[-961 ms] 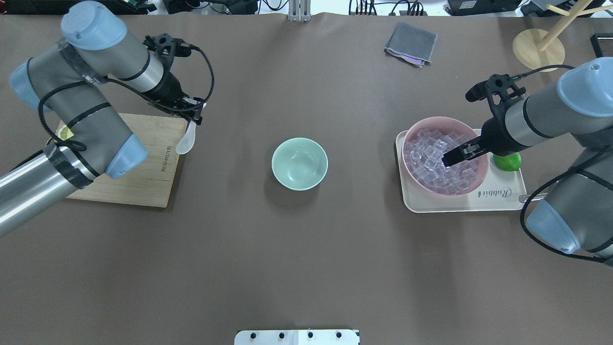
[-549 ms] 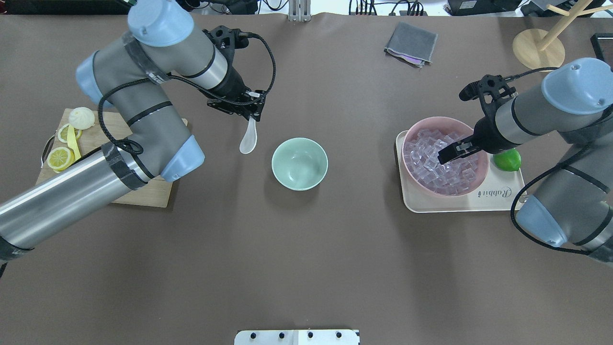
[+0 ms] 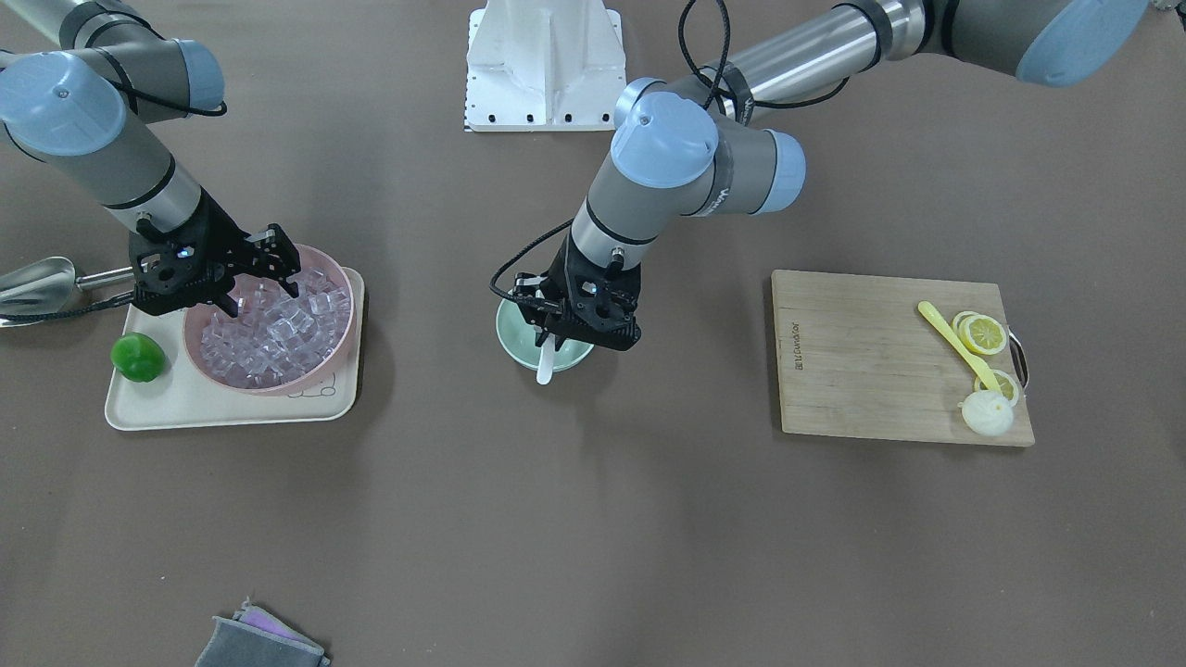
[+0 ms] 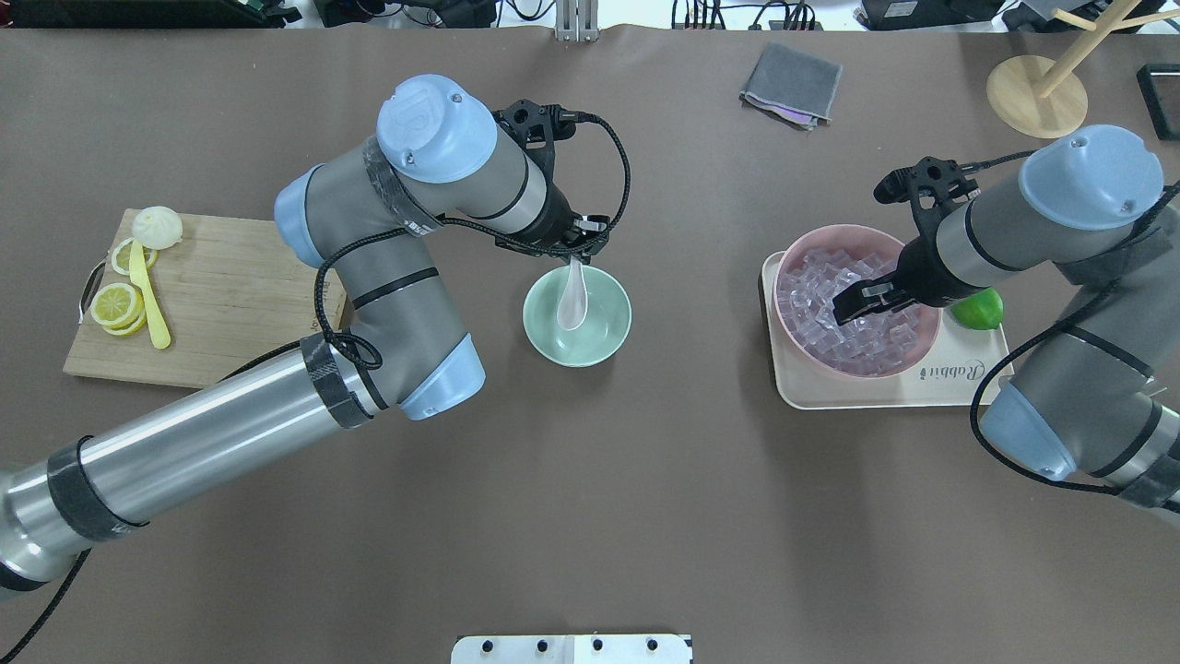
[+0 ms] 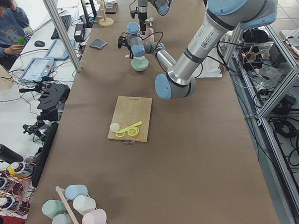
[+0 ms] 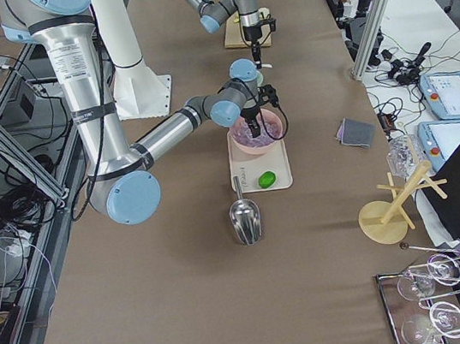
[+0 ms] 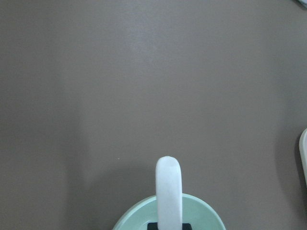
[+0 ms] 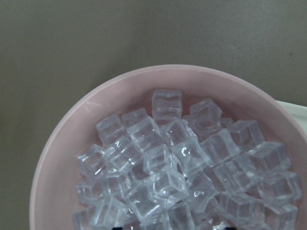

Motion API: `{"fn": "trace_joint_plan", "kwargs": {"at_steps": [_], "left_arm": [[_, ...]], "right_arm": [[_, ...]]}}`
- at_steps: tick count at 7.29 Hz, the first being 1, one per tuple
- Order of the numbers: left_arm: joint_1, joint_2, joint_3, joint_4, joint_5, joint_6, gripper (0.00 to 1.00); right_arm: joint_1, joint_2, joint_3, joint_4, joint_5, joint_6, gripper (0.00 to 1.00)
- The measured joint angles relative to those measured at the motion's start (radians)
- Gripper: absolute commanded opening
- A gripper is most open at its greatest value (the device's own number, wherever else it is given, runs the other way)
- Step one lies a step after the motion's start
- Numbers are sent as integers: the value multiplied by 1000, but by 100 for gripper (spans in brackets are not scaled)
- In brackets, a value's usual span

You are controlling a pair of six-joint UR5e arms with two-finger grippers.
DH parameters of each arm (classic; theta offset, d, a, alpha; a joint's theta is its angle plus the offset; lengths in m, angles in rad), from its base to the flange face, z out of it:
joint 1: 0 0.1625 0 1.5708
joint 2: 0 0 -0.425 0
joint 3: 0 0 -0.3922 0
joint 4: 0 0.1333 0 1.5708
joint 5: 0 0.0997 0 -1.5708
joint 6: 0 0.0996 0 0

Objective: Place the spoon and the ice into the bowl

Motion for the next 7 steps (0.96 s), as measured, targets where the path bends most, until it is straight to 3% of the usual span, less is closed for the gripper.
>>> {"fn": "trace_joint_plan", "kwargs": {"at_steps": [3, 4, 5, 7], "left_arm": [[22, -41, 73, -48, 52, -4, 0], [28, -48, 79, -51, 67, -4, 74], [30, -49, 81, -52, 73, -4, 97], [30, -46, 80, -55, 76, -3, 97]], "right_arm": [[-5, 32, -31, 0, -6, 17, 72], [-5, 45, -46, 1, -7, 16, 70], [-5, 51, -56, 2, -8, 16, 69], [-5, 53, -66, 2, -12, 18, 65]]}}
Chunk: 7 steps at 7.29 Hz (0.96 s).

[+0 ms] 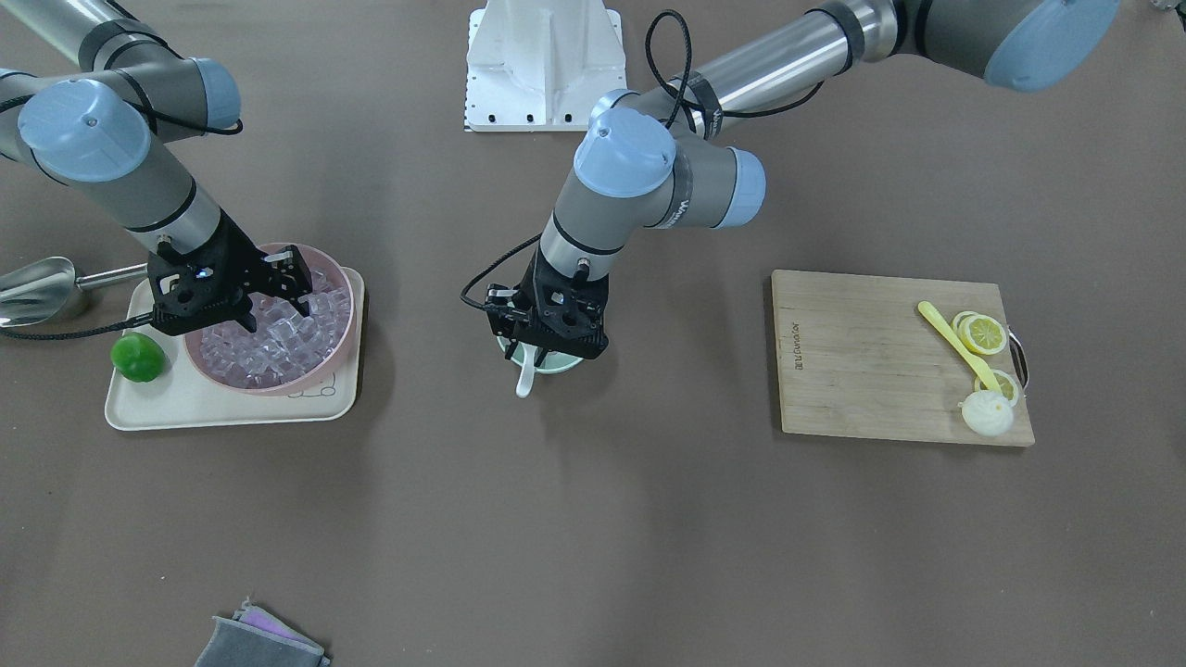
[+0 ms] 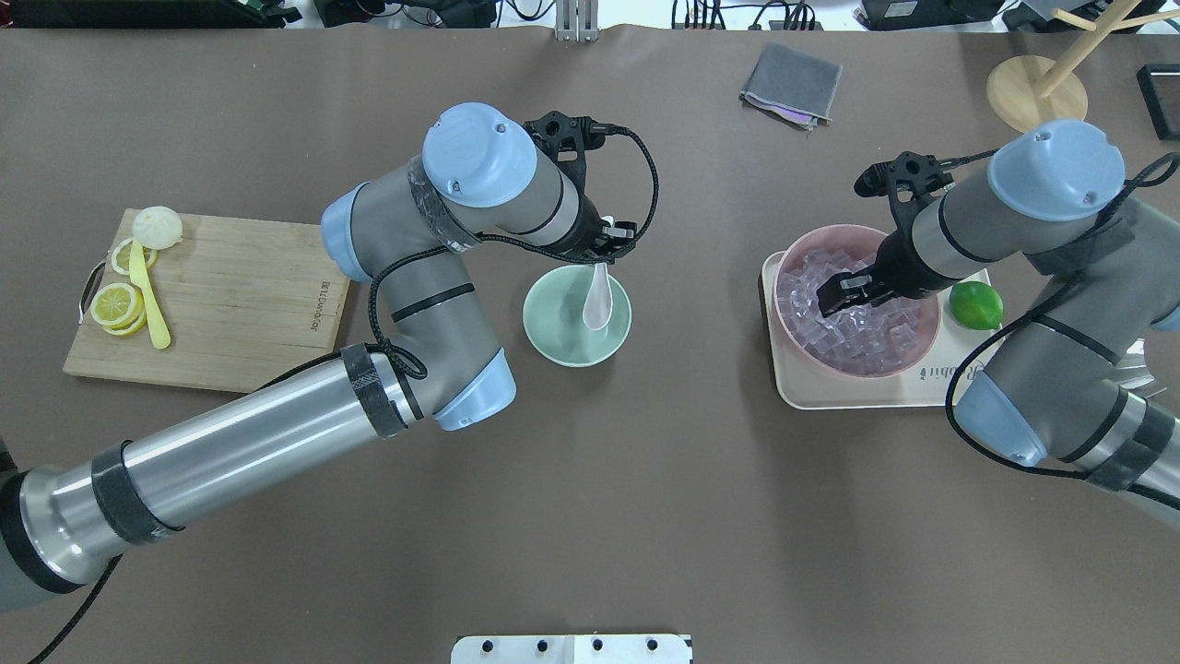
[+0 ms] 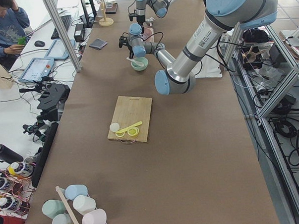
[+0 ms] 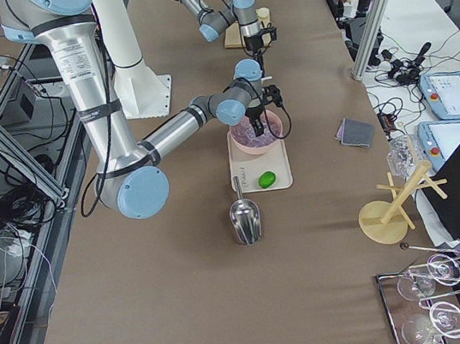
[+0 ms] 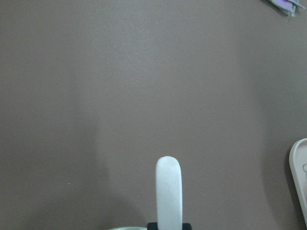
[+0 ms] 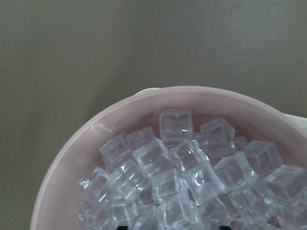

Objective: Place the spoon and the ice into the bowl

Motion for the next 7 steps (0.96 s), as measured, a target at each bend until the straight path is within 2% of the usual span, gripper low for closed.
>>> {"fn": "trace_joint_plan", "kwargs": {"at_steps": [4, 5, 6, 7], "left_arm": [[-8, 6, -8, 1, 0, 2, 97], [-9, 9, -8, 2, 0, 5, 97], [-11, 13, -8, 1, 1, 7, 97], [-14, 16, -8, 2, 1, 9, 97]], "right_arm": [[-1, 14, -18, -1, -8, 1, 50], [-1, 20, -26, -1, -9, 1, 33], [-1, 25, -32, -1, -10, 2, 6], [-1, 29, -37, -1, -10, 1, 0]]}}
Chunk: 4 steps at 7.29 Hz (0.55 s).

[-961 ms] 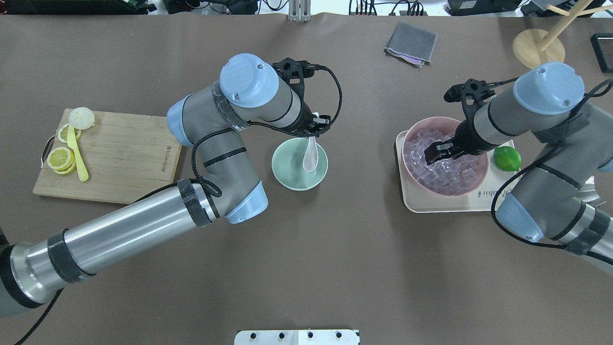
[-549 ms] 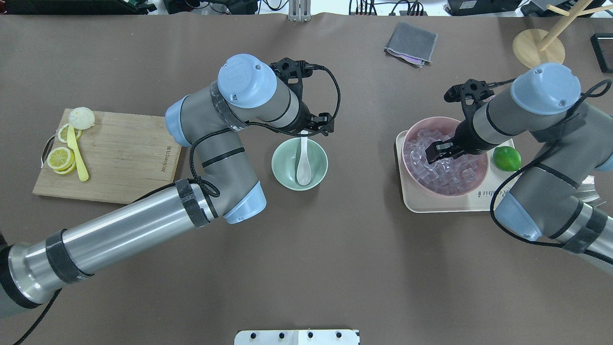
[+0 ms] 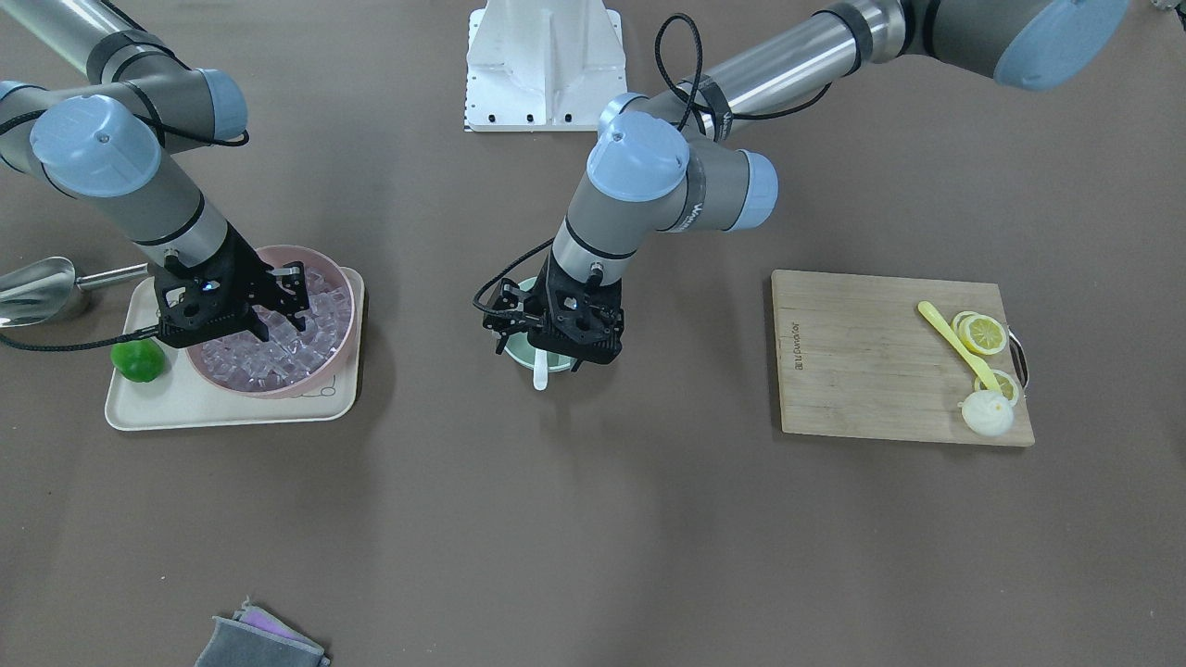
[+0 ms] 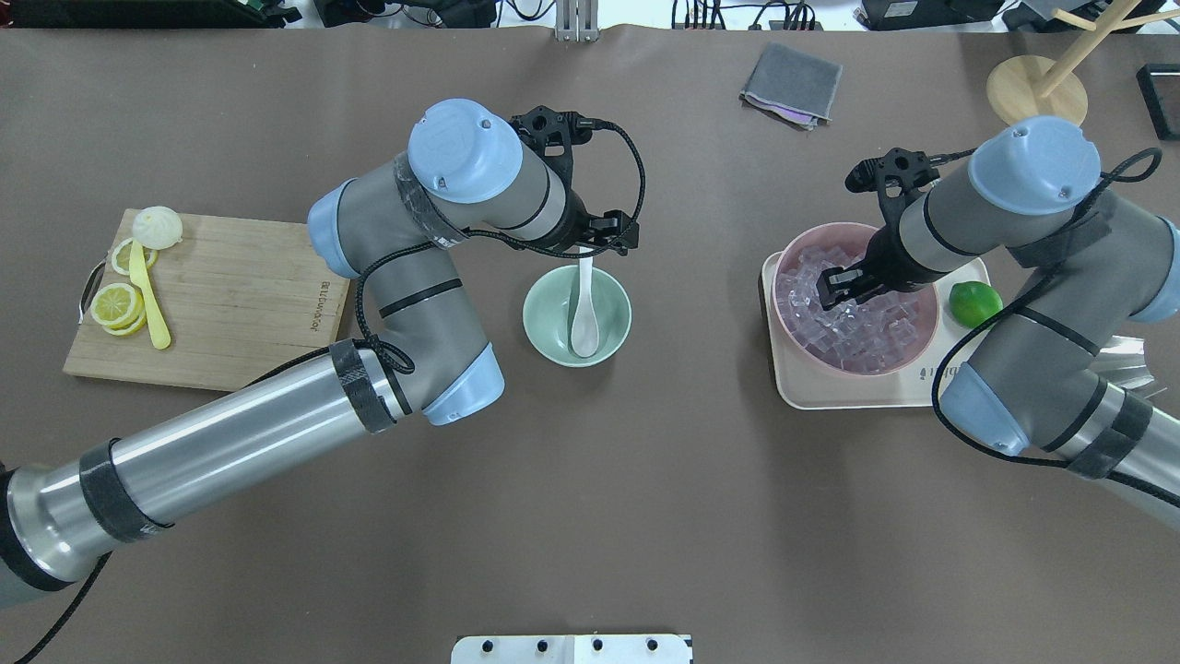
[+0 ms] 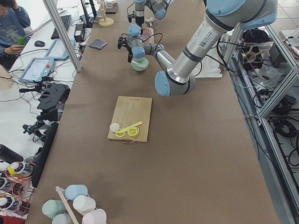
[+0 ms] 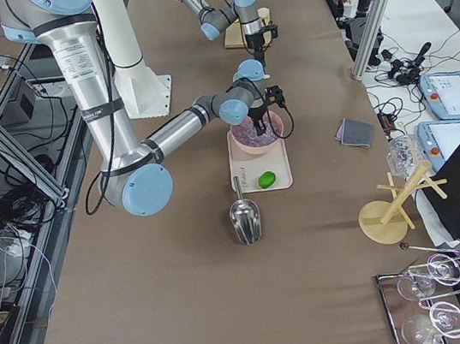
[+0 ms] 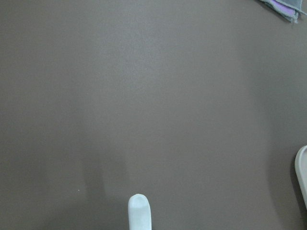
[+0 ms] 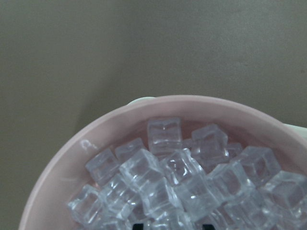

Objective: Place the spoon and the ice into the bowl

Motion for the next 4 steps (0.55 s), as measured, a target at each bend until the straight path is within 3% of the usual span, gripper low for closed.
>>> {"fn": "trace_joint_plan", "kwargs": {"at_steps": [4], "left_arm": [[-9, 10, 0, -1, -1, 2, 97]], "right_arm": [[18, 0, 0, -1, 11, -3, 0]]}}
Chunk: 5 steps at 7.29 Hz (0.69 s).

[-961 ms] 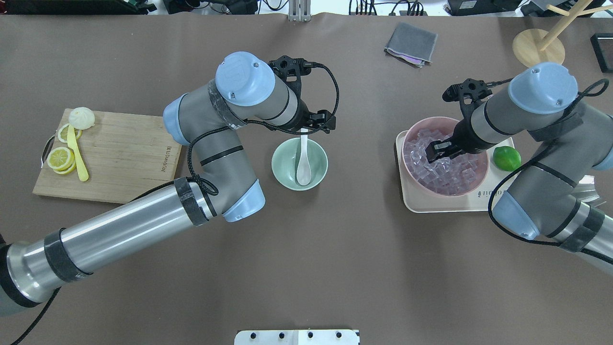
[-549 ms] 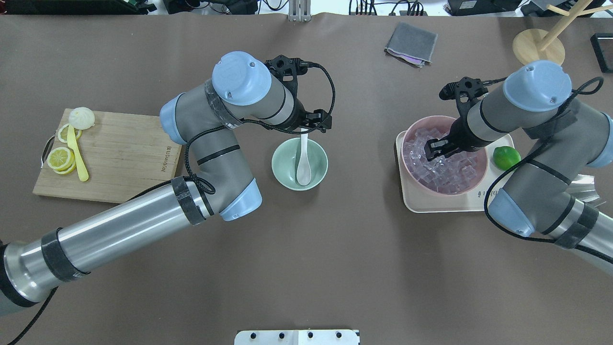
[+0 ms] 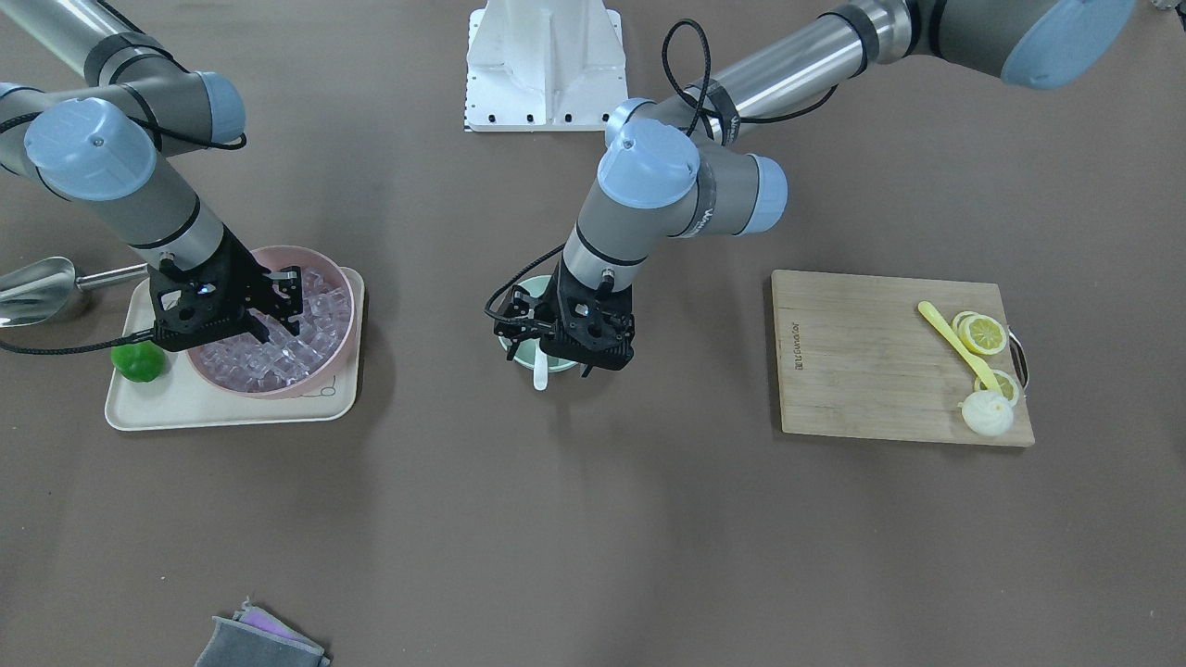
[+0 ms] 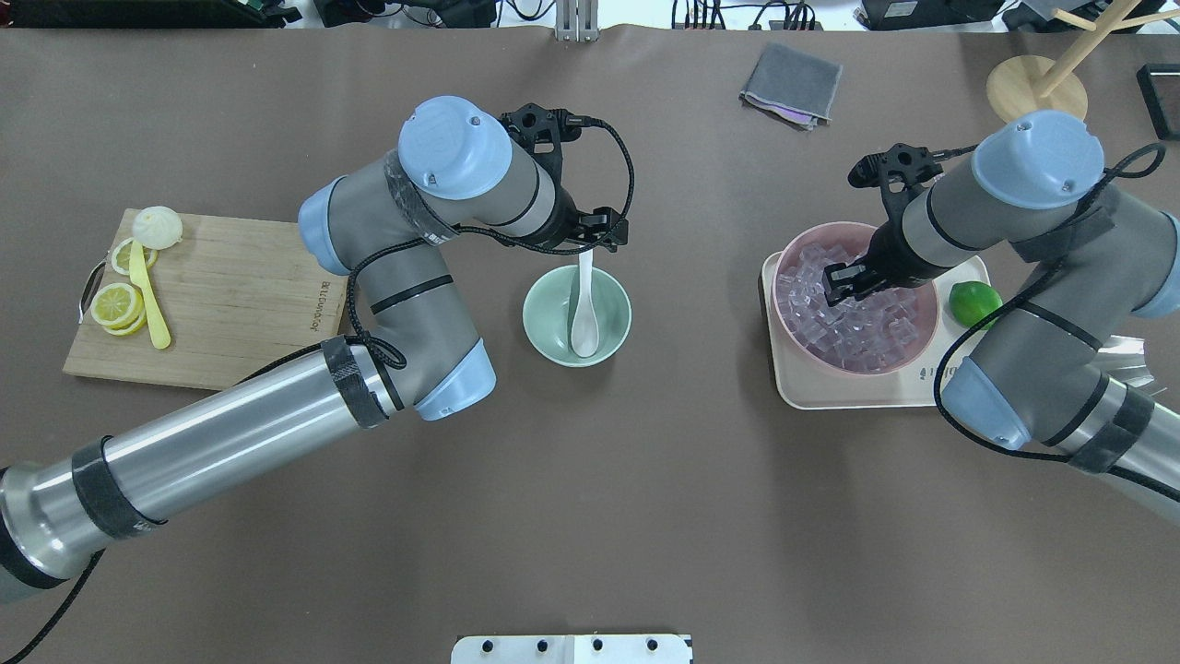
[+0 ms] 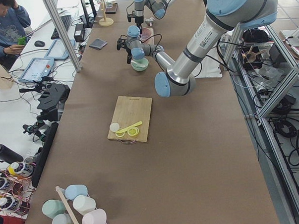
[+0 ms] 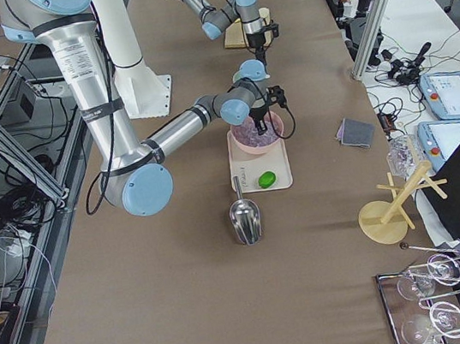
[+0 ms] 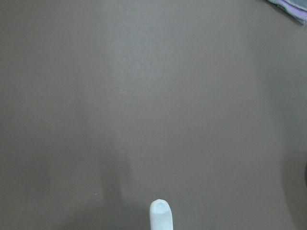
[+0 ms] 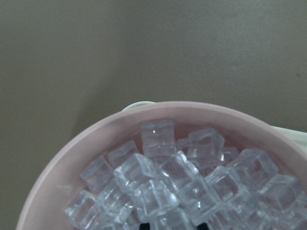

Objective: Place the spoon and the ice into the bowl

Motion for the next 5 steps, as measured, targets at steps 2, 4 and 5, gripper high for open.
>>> {"fn": "trace_joint_plan", "kwargs": {"at_steps": [2, 4, 5], "left_arm": [[-4, 1, 0, -1, 0, 0, 97], [-23, 10, -15, 0, -6, -2, 97], [-56, 59, -71, 1, -40, 4, 97]], "right_arm": [[29, -2, 34, -2, 38, -1, 0], [43, -9, 81, -9, 74, 4, 0], [44, -3, 96, -9, 77, 22, 0]]}}
